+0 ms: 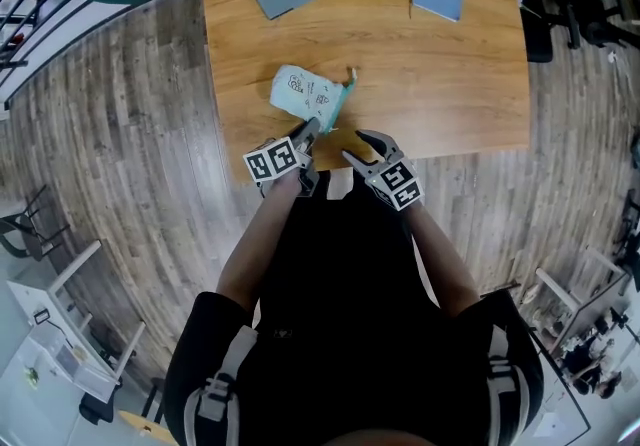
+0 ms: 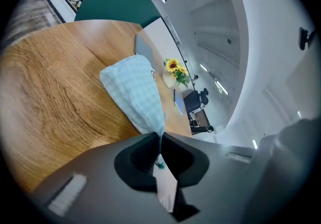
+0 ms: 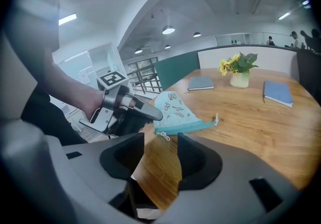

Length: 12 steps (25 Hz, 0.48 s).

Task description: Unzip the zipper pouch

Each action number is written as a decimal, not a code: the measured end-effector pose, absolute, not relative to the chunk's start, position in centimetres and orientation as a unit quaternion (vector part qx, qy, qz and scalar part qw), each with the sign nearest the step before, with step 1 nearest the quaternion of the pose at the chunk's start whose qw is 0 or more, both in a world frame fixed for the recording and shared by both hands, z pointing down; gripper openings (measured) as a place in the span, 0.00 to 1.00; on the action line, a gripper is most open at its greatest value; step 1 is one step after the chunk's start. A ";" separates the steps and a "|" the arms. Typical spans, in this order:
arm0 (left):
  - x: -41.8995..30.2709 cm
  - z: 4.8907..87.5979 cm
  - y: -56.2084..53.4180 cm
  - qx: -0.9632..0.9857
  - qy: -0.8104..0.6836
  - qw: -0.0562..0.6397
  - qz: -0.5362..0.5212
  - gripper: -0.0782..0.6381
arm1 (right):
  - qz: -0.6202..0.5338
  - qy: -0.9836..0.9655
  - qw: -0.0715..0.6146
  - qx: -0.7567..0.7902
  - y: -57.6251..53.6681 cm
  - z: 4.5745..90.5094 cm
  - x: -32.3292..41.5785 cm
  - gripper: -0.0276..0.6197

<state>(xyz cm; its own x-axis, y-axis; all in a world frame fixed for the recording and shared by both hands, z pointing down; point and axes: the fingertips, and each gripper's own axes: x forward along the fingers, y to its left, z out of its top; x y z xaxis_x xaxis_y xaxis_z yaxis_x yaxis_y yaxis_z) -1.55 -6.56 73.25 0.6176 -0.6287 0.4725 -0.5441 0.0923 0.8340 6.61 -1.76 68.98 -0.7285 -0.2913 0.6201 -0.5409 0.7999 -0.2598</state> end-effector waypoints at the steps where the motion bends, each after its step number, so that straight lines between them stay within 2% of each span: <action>1: -1.7 72.9 -6.8 0.673 -0.436 0.597 -0.041 0.12 | 0.215 -0.905 0.286 0.229 -1.9 68.9 6.4 0.37; 12: -3.2 68.8 -8.6 0.690 -0.438 0.571 -0.072 0.12 | 0.177 -0.920 0.271 0.220 -3.3 66.4 4.1 0.31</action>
<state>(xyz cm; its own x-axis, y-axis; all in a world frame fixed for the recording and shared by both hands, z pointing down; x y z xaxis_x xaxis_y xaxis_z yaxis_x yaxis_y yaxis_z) -3.18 -8.60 68.79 0.6057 -0.6874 0.4008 -0.5221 0.0366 0.8521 4.12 -3.26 66.40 -0.7564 -0.3098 0.5761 -0.5015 0.8401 -0.2066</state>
